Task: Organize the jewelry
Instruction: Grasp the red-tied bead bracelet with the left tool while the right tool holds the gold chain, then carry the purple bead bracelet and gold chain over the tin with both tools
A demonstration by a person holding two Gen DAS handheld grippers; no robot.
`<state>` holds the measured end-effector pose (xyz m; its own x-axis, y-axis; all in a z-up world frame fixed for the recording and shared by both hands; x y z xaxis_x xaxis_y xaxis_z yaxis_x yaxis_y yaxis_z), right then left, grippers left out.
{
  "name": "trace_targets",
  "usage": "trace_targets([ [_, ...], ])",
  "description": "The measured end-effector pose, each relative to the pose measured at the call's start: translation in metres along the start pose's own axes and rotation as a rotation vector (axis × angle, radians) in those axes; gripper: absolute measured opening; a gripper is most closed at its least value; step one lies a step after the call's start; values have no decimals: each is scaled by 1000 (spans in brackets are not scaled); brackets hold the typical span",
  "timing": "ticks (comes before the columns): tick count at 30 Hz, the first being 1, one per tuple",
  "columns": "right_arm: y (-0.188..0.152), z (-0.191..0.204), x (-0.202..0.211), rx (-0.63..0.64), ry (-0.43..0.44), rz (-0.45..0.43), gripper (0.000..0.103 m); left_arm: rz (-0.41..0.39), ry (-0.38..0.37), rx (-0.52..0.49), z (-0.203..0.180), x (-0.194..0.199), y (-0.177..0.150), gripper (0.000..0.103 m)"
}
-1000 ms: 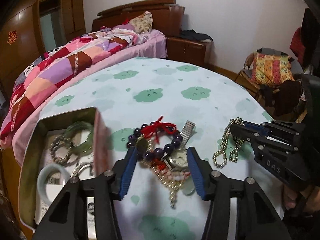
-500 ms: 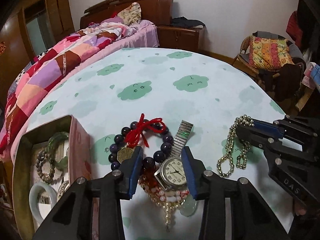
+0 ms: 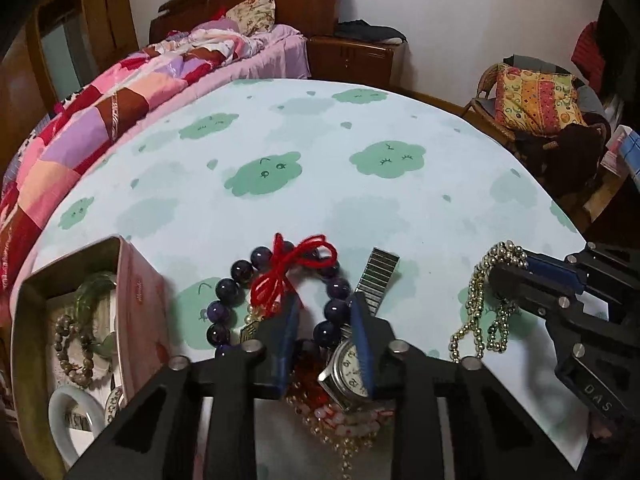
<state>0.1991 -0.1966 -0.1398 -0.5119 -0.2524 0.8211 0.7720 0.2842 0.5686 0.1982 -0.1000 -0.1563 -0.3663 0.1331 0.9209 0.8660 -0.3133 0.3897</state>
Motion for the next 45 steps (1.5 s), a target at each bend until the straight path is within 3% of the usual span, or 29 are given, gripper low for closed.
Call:
trace_targets([
  [1,0,0,0,1,0,0,13,4,-3,-3,-1,0,0,13],
  [5,0,0,0,0,0,-2,13,-17,-3,-10,-4,10,-4,13],
  [13,0,0,0,-4,1,-9,13,-186,-44,48,8,80,4,13],
  [18,1,-1,2,-4,0,-15,13,-248,-55,72,17,110,9,13],
  [32,6,1,20,-18,61,-78,13,-314,-72,109,29,137,-1,13],
  [45,37,26,64,33,91,-161,13,-372,-62,131,46,162,-10,13],
])
Point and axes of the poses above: each gripper's, at about its wrist camera, not at the fingertips, and x roughly against the way its jaws point, z to its left, y to its top, the point moved 9 cm from there along -x, roughly the way its jaws point, and after that the axes turned 12 degrees about z, right-handed, at the moved point
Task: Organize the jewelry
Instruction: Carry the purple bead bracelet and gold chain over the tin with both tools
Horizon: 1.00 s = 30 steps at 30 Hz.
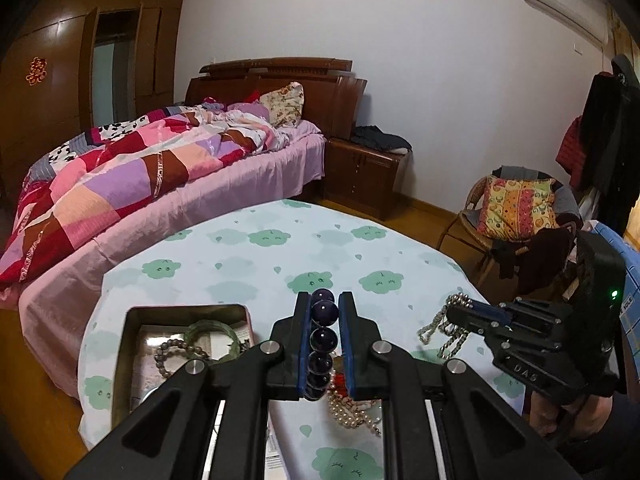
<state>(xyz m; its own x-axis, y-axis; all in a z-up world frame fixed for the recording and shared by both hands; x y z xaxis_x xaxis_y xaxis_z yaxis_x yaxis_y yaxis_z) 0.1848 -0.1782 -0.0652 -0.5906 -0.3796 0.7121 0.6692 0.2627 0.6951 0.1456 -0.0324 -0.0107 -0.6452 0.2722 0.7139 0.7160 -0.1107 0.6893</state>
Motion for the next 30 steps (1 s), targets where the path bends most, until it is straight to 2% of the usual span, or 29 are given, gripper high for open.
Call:
trace_targets([
  [11,31,44,13,89,46,-55,13,-38,42,55,34,26,-4,13],
  [30,50,103,-1,185,124,-53,13,-49,111,158,87,40,-29,13],
])
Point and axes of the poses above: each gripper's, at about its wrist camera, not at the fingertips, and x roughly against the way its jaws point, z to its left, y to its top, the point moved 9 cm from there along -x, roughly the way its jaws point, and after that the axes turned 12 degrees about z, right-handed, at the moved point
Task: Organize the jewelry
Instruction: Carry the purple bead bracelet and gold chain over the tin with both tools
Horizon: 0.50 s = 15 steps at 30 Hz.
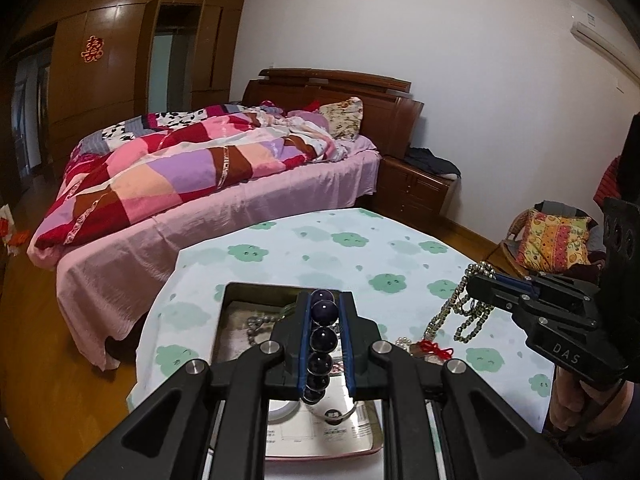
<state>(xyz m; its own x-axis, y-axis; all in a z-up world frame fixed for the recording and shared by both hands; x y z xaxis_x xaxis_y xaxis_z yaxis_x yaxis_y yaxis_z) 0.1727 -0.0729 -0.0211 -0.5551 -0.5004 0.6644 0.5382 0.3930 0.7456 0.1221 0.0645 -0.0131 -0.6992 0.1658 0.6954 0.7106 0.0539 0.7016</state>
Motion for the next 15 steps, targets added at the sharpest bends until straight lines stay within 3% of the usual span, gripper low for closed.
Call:
trace_targets([
  [15,12,47,-21,78,54,13,13,-12,43,77,34,5,-11,13],
])
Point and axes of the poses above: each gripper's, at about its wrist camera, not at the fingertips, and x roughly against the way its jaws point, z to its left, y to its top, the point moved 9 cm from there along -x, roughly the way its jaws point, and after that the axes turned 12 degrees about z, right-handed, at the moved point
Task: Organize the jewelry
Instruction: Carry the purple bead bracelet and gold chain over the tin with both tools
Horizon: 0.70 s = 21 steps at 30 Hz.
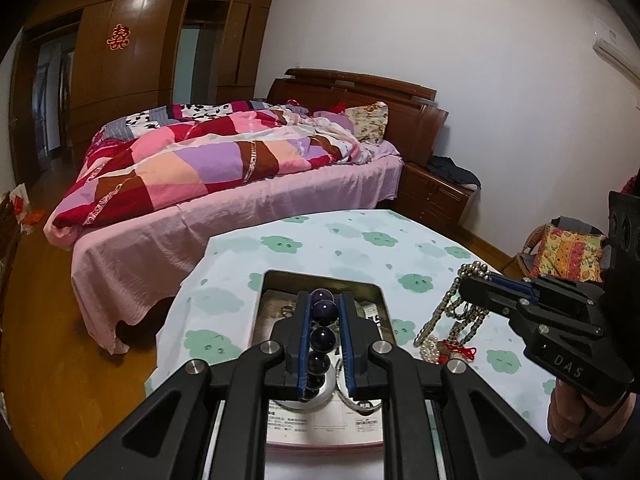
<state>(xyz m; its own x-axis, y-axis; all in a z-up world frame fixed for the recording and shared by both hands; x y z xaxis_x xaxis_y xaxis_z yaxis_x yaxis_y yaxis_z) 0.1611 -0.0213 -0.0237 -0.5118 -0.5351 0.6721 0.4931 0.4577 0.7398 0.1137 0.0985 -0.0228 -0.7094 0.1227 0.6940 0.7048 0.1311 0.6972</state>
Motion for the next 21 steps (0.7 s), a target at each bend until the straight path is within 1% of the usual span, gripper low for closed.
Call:
trace_targets([
  [7,2,18,-13,34,17,12,13,7,11,26,15,-5,-4,13],
  [21,-1,38,-41,75,29,41,13,54,12,53,22,-21,-21,13],
])
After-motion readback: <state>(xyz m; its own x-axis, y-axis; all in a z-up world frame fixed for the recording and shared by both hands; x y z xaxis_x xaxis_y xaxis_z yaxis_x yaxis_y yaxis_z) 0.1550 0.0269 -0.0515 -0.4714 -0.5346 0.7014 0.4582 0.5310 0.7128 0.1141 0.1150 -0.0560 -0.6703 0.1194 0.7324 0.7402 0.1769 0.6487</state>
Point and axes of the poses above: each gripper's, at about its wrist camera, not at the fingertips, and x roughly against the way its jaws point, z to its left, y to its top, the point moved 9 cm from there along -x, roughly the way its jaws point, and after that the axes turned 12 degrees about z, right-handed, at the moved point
